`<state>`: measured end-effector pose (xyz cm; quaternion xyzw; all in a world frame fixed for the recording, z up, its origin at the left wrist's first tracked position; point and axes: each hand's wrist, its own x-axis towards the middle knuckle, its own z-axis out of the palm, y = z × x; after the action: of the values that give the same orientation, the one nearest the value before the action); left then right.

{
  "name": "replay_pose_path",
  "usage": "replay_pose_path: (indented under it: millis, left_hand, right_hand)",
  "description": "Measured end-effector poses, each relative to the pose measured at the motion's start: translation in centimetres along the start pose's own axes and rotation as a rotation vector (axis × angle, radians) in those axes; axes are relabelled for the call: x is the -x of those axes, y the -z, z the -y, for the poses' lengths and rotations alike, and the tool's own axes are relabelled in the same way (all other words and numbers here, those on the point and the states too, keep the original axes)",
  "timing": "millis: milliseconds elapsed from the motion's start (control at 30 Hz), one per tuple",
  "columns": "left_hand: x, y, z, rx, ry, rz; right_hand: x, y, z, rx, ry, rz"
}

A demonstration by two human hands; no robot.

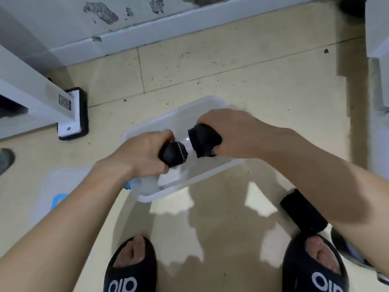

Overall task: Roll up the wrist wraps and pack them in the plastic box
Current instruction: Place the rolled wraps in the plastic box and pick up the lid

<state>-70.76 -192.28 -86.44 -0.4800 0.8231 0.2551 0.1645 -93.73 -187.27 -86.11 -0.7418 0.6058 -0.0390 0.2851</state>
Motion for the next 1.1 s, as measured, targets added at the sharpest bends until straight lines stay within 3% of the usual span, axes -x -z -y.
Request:
replay_pose_path:
  millis: [133, 233, 533, 667, 800, 933, 1033, 1100]
  left_hand:
    - [-1.3, -3.0, 0.7, -0.127, 0.038, 0.160]
    - [-2.0, -4.3, 0.5, -0.204, 0.062, 0.239]
    - [-3.2, -5.9, 1.4, -0.201, 0.091, 0.351]
    - [-2.7, -6.0, 1.4, -0.202, 0.058, 0.301]
    - [-2.5, -6.4, 0.6, -0.363, 0.045, 0.201]
    - [-2.6, -6.0, -0.8, -0.465, 0.005, 0.080]
    - [-2.3, -4.0, -5.1, -0.362, -0.101, -0.088]
    - [-2.1, -3.9, -8.8, -0.241, -0.276, -0.332]
  right_hand:
    - [-2.1, -4.1, 0.4, 0.246, -0.005, 0.186]
    - [-3.4, -5.2, 0.0, 0.290, -0.070, 0.282]
    - [-4.9, -6.8, -0.6, 0.534, -0.110, 0.311]
    - [-4.8, -6.7, -0.5, 0.538, -0.123, 0.310]
    - [-4.3, -6.6, -0.2, 0.531, -0.115, 0.301]
    - [-3.1, -4.5, -0.3, 0.241, -0.075, 0.115]
    - [0.0, -2.0, -1.8, -0.026, -0.009, -0.283]
    - [2.8, -0.3, -4.3, -0.183, -0.122, -0.536]
